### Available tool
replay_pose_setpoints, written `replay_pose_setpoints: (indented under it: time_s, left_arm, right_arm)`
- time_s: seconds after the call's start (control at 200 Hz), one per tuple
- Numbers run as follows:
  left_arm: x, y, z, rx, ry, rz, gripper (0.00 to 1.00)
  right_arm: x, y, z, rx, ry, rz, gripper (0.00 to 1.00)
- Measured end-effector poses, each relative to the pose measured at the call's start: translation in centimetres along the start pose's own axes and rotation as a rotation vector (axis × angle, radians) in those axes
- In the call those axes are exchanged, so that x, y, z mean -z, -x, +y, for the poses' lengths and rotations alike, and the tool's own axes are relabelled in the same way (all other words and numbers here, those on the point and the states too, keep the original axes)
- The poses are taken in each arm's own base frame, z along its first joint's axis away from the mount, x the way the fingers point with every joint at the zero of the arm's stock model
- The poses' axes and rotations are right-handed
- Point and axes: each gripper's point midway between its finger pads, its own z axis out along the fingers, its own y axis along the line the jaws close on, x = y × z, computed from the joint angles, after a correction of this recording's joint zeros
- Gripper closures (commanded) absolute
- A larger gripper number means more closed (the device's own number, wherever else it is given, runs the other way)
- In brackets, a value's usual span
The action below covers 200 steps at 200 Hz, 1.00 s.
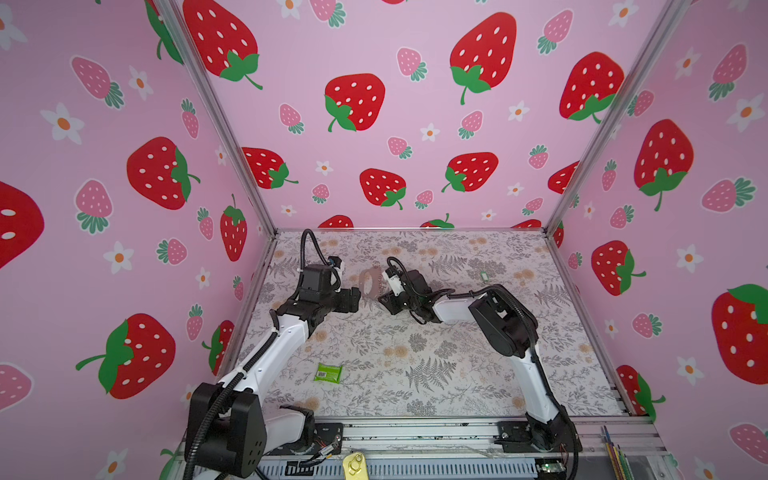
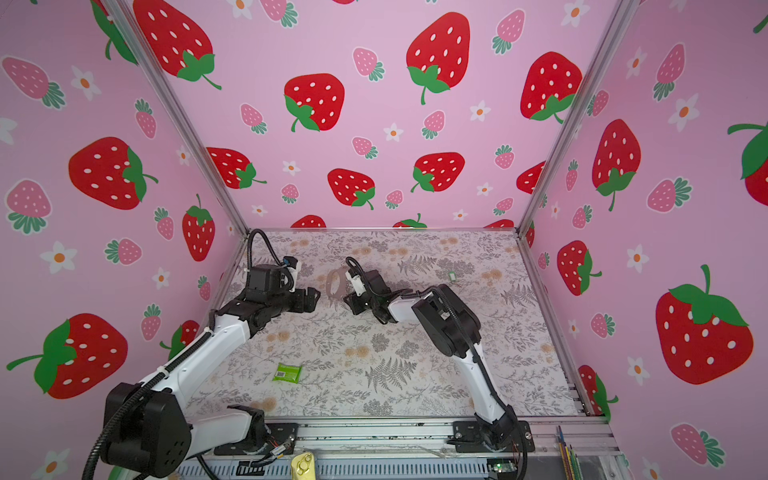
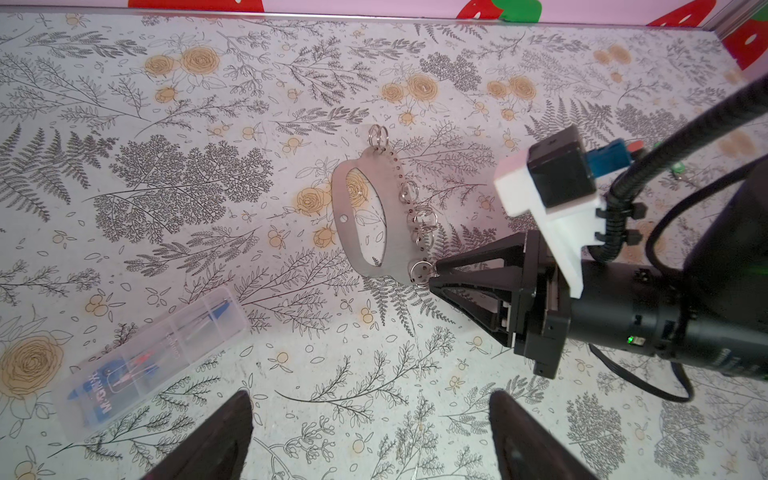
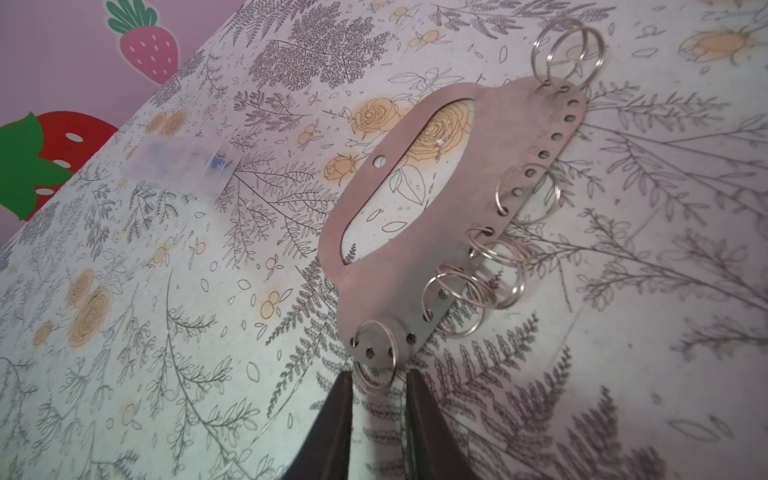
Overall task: Put the keys on the keyring
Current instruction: 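Lower the right gripper onto the plate's nearer edge and pinch it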
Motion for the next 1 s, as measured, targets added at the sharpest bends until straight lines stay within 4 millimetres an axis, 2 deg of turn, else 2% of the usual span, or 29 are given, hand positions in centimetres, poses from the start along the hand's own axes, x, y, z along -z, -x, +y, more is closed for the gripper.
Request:
replay_pose_setpoints:
  time_s: [0.2,0.61,1.0]
  left_arm:
    - [-0.4,-0.3,0.1,0.002,0.002,0.013,0.10]
    - [-0.7,-0.6,0.2,0.000,0.005,0.025,0.10]
    - [-0.9,-0.8,0.3,-0.007,0.008,0.034,0.10]
  right_arm:
    - [-0.3,0.2,-0.2,0.000,-0.005,-0.006,0.77]
    - [-0.4,0.0,0.2,0.013,0.020,0.002,0.90]
    - [-0.4,0.0,0.9,0.035,0.059,-0.002,0.95]
